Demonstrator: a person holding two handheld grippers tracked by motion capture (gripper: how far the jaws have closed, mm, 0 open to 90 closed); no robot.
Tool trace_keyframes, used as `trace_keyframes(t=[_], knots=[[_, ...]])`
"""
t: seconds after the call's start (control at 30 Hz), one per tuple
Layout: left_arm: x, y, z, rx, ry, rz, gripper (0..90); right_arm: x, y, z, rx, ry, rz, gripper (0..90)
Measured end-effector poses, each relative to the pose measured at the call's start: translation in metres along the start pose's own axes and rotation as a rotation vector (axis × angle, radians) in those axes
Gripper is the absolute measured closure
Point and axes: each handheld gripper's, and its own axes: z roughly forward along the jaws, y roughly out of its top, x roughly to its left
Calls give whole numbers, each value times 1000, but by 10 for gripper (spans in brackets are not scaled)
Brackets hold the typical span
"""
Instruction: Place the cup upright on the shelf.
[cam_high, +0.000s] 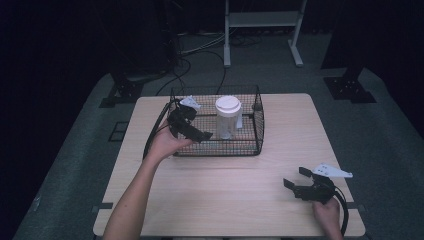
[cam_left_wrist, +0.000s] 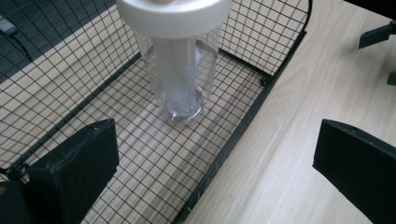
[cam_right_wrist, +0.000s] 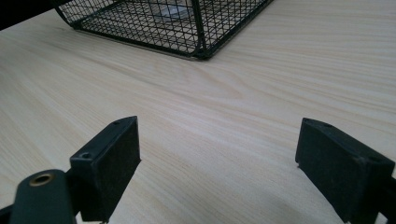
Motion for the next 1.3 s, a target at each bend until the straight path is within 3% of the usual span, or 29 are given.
trace_keyframes(t=[0.17,0.63,0.93,1.3], knots=[[-5,-8,-6,-6,-11,-11,0,0,0,0,3,-2,1,129],[-19,-36,-12,-1,-23,11,0,0,0,0,4,-11,-1,129],[-28,-53,-16,-31,-35,5,0,0,0,1,9,-15,5,129],[-35,-69,-16,-34,-37,9,0,1,0,1,14,-19,-5,129]])
